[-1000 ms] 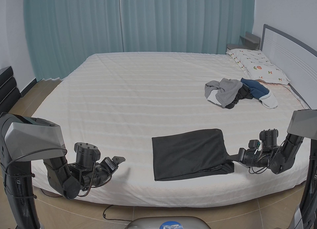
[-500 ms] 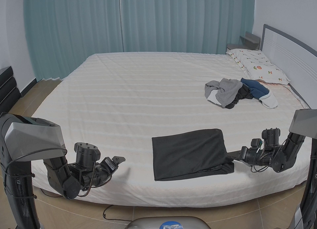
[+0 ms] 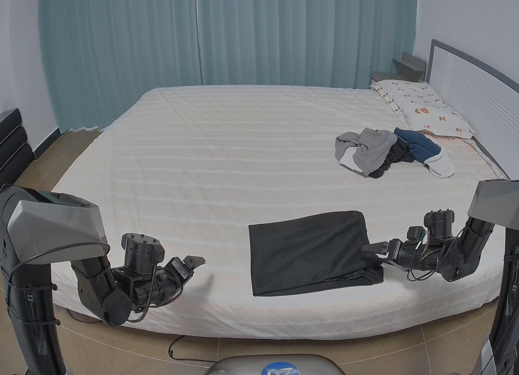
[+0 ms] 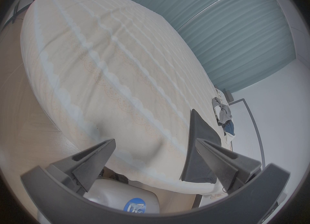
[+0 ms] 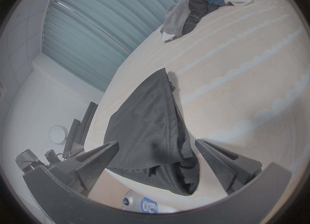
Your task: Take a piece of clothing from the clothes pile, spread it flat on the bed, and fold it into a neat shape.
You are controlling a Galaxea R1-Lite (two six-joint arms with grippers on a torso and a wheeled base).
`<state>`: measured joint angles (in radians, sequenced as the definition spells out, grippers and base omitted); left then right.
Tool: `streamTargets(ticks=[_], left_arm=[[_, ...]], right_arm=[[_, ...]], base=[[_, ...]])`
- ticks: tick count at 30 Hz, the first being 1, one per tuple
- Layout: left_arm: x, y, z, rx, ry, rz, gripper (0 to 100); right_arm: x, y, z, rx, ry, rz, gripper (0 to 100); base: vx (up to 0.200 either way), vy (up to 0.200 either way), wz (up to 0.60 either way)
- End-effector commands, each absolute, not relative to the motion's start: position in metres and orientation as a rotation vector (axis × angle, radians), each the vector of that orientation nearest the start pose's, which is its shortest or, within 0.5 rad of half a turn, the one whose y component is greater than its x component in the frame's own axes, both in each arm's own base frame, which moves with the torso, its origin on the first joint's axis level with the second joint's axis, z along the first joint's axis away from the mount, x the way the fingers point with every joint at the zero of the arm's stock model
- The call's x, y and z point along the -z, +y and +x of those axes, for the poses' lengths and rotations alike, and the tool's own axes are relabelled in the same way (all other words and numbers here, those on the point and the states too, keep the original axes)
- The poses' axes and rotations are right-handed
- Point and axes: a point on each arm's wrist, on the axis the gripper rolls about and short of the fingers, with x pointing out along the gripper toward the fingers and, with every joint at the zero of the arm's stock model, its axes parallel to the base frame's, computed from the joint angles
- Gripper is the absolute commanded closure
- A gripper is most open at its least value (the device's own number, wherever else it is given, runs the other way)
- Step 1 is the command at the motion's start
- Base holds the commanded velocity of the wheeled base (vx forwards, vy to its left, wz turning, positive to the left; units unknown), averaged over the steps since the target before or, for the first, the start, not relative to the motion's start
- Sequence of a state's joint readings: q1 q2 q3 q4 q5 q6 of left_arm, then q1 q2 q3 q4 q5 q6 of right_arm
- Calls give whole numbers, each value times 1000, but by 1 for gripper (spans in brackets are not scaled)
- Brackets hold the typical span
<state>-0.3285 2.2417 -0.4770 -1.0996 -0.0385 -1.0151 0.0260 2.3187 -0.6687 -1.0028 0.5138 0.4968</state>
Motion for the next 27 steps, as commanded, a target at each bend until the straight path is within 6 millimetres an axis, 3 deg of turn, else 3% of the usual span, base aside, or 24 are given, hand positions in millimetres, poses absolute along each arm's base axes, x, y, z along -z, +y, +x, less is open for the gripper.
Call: streamTargets(ticks=[1, 3, 4, 27], left_arm=[[15, -100, 291, -14, 776, -870, 0], [15, -100, 291, -13, 776, -869, 0], [15, -100, 291, -14, 776, -870, 0], [15, -100, 291, -15, 777, -869, 0]], right_arm=[[27, 22, 346, -353, 770, 626, 0], [27, 24, 346, -356, 771, 623, 0], [27, 24, 345, -354, 772, 622, 100], [15, 12, 323, -326, 760, 516, 100]], base=[[0, 0, 0], [0, 0, 0], [0, 0, 0], [0, 0, 0]])
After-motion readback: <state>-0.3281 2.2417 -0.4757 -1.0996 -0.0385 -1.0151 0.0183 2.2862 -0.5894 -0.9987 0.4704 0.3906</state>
